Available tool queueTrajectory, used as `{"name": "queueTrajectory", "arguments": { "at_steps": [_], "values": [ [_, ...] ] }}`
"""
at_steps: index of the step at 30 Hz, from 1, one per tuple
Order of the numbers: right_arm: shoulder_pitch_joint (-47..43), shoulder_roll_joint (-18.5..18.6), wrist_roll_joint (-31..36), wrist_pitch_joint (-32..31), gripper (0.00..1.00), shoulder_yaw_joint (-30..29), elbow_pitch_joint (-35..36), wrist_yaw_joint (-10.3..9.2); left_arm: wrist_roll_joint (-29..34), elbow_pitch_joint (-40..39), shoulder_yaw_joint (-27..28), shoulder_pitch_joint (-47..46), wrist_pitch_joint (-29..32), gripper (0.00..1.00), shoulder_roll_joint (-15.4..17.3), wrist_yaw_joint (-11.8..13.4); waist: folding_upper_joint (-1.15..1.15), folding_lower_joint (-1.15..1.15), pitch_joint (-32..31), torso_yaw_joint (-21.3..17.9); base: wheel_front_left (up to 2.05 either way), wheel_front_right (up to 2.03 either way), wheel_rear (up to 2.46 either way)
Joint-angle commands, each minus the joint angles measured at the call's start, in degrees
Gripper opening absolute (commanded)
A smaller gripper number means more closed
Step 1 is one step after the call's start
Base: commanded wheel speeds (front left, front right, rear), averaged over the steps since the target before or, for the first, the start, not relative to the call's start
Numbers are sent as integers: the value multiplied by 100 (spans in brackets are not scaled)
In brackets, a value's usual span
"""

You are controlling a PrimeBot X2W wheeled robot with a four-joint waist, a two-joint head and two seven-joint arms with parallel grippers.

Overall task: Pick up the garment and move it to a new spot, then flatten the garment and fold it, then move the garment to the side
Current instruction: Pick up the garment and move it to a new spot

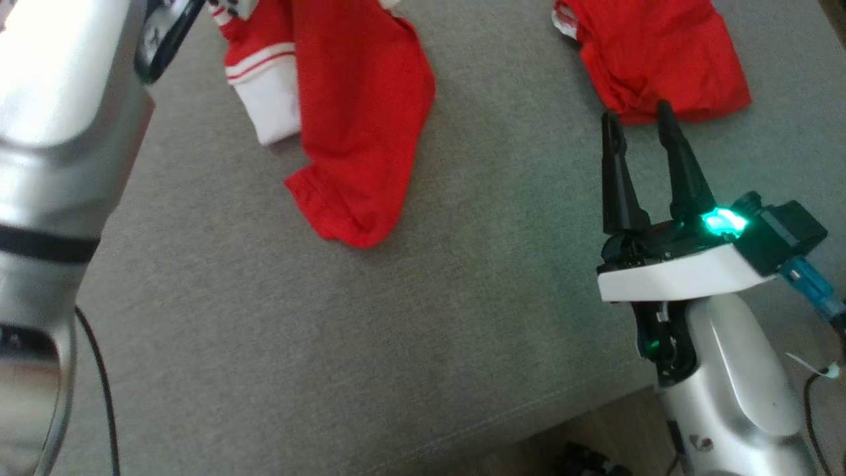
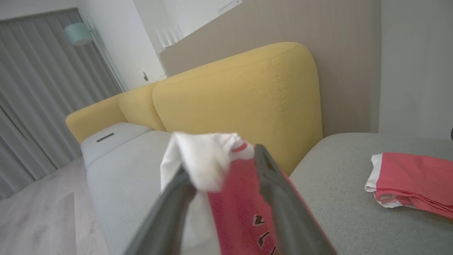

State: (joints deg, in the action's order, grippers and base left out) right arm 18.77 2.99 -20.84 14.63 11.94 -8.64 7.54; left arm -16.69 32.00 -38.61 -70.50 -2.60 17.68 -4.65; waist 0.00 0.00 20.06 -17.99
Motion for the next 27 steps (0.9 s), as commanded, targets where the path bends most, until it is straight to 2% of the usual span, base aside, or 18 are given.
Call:
{"name": "queueTrajectory", "arguments": {
  "at_steps": [1, 8, 12, 14, 17, 22, 27],
  "values": [
    [181, -11, -64, 36, 100, 153, 205, -5, 26, 85, 105, -447, -119, 100, 75, -50, 0, 0, 145, -115, 0, 0, 0],
    [209, -11, -70, 36, 100, 189, 151, -5, -42, 891, -72, -669, -768, 100, -303, -170, 0, 0, 109, 41, 0, 0, 0],
    [207, -11, 69, 37, 100, 116, 107, -5, -191, 1113, -78, -573, -1049, 100, -399, -212, 0, 0, -42, 311, 0, 0, 0],
    [177, -11, 219, 37, 100, 9, 71, -5, -303, 1124, -13, -345, -1169, 100, -359, -223, 0, 0, -229, 586, 0, 0, 0],
    [71, -11, 455, 37, 100, -168, 12, -5, -490, 870, 225, 223, -1231, 100, -218, -152, 0, 0, -534, 994, 0, 0, 0],
    [-148, -11, 748, 37, 100, -459, -79, -5, -729, -20, 711, 1398, -1238, 100, -27, 5, 0, 0, -913, 1565, 0, 0, 0],
    [-403, -12, 904, 36, 100, -610, -188, -5, -842, -891, 1134, 2818, -1239, 100, 117, 209, 0, 0, -1249, 1994, 0, 0, 0]
  ]
}}
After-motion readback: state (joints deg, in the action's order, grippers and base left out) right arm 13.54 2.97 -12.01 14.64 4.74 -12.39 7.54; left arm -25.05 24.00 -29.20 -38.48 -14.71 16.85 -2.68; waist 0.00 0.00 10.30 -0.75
